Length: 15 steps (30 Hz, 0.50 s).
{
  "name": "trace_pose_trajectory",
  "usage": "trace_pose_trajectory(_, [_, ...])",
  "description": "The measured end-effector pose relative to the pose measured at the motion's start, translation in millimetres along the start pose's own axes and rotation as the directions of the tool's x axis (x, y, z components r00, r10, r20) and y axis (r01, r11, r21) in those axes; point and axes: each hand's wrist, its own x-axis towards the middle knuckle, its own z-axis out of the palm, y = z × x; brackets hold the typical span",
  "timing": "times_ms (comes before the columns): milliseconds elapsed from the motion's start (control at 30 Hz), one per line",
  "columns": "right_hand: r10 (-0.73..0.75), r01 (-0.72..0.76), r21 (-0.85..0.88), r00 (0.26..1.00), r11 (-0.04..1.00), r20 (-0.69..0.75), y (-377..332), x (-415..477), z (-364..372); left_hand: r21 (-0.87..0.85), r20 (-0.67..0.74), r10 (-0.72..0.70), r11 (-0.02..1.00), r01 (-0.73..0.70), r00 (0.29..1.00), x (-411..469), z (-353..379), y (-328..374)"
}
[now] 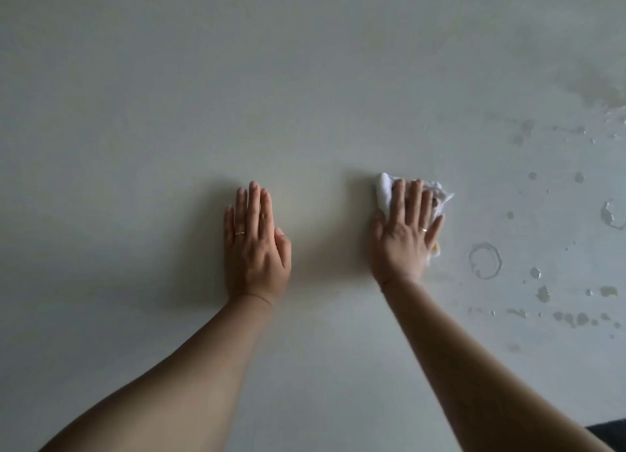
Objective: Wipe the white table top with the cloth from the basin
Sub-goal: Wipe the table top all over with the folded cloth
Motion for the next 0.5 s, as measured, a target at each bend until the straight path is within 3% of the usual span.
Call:
trace_pose_trajectory(67, [-0.056, 0.056, 0.022, 0.998, 0.998, -0.017, -32, -31, 13, -0.008, 0.0, 0.005, 1.0, -0.005, 1.0, 0, 0, 0])
trace_pose_trajectory(167, [-0.327, 0.327, -0.009, 0.945, 0.945, 0.023, -60, -88, 29, -0.021, -0.002, -0.015, 1.0, 0.015, 1.0, 1, 0, 0])
trace_pose_trajectory(267, [-0.551, 0.555, -0.022, 0.83, 0.832, 0.081, -33, -82, 27, -0.03, -0.022, 0.002, 1.0, -0.002, 1.0, 0, 0, -2])
trace_pose_trajectory(300, [-0.567, 0.573, -0.048, 0.818, 0.818, 0.095, -13, -70, 23, -0.031, -0.027, 0.009, 0.999, -0.01, 1.0, -1, 0, -2])
trace_pose_trajectory(333, [-0.531, 0.539, -0.084, 0.842, 0.838, 0.098, 8, -58, 17, -0.034, -0.03, 0.013, 0.999, -0.014, 0.999, -1, -1, -3])
trace_pose_trajectory(433, [-0.253, 0.257, -0.106, 0.966, 0.961, 0.053, 62, -31, -6, -0.024, -0.021, 0.004, 1.0, -0.005, 1.0, -3, -2, -2])
trace_pose_trajectory(500, [-0.145, 0.147, -0.052, 0.989, 0.988, 0.035, 69, -29, -9, -0.024, -0.007, -0.008, 1.0, 0.008, 1.0, -3, -6, 1])
